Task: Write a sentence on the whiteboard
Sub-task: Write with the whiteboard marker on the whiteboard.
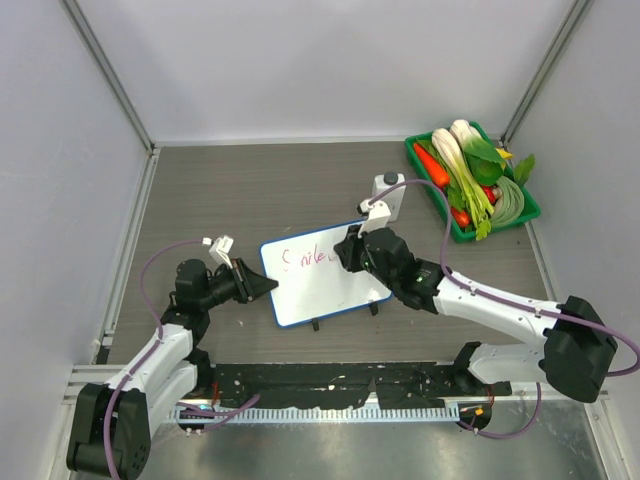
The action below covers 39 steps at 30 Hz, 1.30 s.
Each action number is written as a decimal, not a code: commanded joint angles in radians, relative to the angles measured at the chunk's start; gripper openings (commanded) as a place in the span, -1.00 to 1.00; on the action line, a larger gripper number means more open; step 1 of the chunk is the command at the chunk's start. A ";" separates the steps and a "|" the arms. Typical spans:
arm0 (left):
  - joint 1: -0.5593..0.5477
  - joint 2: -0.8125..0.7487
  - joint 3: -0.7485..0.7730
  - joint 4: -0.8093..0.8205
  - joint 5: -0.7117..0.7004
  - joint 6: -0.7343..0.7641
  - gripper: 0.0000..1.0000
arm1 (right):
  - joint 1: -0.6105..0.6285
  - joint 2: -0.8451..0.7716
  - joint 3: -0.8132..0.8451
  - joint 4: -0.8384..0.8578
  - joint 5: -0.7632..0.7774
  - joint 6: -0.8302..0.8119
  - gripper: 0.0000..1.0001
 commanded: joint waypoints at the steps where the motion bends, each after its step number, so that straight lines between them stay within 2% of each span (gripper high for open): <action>1: 0.000 -0.020 0.002 0.020 -0.019 0.013 -1.00 | -0.001 -0.052 0.003 0.005 -0.020 0.015 -0.97; 2: 0.000 -0.022 0.003 0.016 -0.021 0.013 -0.99 | -0.003 -0.056 0.008 0.005 -0.027 0.018 -0.97; 6: 0.000 -0.043 0.022 -0.024 -0.030 0.018 -0.61 | -0.003 -0.095 0.032 0.010 -0.036 0.026 -0.97; 11: 0.000 -0.124 0.029 -0.067 -0.070 -0.002 0.12 | -0.015 -0.122 0.062 0.011 -0.069 0.046 -0.97; 16: 0.000 -0.262 0.072 -0.229 -0.202 -0.010 0.52 | -0.061 -0.128 0.082 0.011 -0.152 0.072 -0.97; 22: -0.001 -0.457 0.213 -0.476 -0.386 -0.018 0.63 | -0.161 -0.151 0.056 0.045 -0.337 0.113 -0.97; 26: -0.003 -0.450 0.362 -0.563 -0.409 0.034 0.64 | -0.225 -0.162 0.030 0.094 -0.491 0.139 -0.97; 33: -0.049 -0.177 0.514 -0.339 -0.115 -0.002 0.65 | -0.253 -0.162 0.013 0.169 -0.695 0.162 -0.97; 39: -0.277 0.088 0.635 -0.158 -0.027 0.047 0.68 | -0.260 -0.154 -0.001 0.269 -0.792 0.233 -0.97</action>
